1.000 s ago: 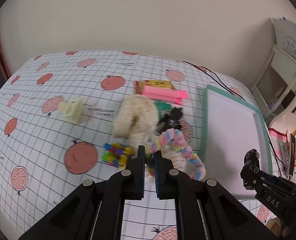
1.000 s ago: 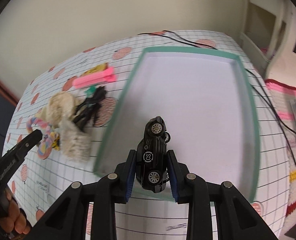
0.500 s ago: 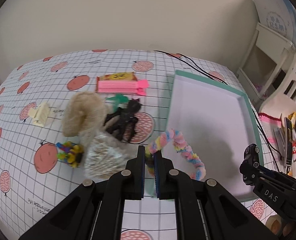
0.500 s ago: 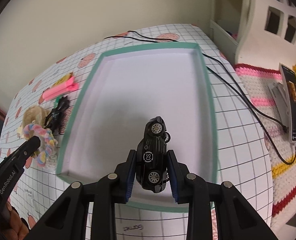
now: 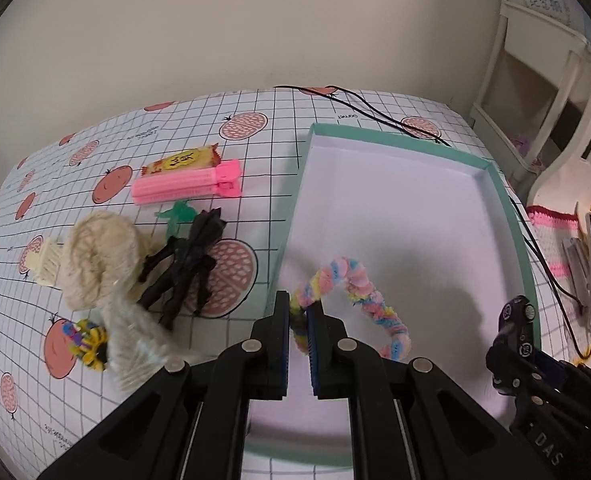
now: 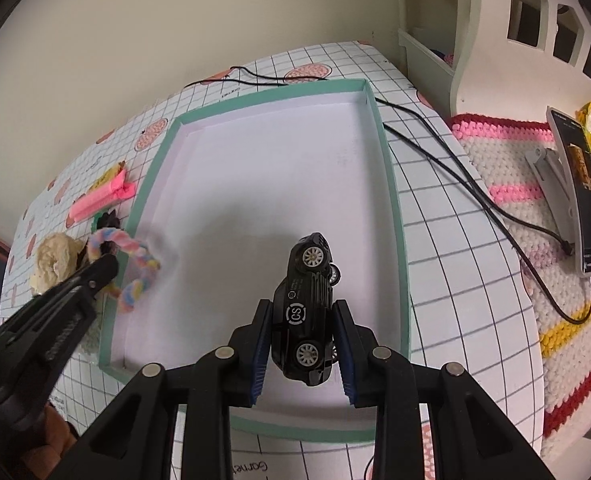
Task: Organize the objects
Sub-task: 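Carry the car and rainbow ring over the teal-rimmed tray with both grippers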
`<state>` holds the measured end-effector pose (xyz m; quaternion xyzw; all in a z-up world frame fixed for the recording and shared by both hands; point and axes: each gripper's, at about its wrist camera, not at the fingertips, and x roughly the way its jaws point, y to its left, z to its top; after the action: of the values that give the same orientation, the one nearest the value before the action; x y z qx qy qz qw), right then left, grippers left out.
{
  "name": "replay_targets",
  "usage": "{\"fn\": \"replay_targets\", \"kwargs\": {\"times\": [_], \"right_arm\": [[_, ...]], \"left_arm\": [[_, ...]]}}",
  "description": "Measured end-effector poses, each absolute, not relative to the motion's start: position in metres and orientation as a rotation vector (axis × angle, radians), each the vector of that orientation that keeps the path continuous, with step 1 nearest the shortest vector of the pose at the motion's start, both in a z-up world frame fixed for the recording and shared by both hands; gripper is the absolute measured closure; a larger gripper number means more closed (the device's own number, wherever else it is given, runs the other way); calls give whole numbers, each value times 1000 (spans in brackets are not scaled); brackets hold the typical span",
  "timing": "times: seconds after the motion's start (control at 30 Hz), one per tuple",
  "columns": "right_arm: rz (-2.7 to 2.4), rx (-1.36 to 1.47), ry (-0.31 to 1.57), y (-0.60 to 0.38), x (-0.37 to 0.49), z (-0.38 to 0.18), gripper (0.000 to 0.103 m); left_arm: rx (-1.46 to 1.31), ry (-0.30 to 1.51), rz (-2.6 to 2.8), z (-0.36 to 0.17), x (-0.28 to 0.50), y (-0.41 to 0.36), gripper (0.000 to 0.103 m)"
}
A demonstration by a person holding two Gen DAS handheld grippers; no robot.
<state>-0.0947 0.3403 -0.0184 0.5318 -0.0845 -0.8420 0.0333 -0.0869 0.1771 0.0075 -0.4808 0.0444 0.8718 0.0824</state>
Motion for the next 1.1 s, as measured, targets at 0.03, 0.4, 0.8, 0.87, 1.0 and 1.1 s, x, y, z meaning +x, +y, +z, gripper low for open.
{"fn": "replay_targets", "kwargs": {"times": [0.03, 0.4, 0.8, 0.87, 1.0, 1.1], "right_arm": [[-2592, 1627, -268, 342, -98, -18, 71], [-2618, 1554, -218, 337, -137, -18, 71], [-2634, 1521, -271, 343, -175, -26, 71], [-2634, 1527, -264, 342, -178, -29, 71], [-2632, 1527, -235, 340, -179, -30, 71], [-2627, 1522, -227, 339, -178, -30, 71]], "left_arm": [[-1436, 130, 2604, 6, -90, 179, 95], [-1381, 123, 2604, 0, -118, 203, 95], [-1379, 69, 2598, -6, -155, 205, 95], [-1389, 60, 2593, -8, -158, 205, 95], [-1402, 46, 2585, -12, -160, 205, 95], [-1405, 43, 2580, -12, -159, 207, 95]]}}
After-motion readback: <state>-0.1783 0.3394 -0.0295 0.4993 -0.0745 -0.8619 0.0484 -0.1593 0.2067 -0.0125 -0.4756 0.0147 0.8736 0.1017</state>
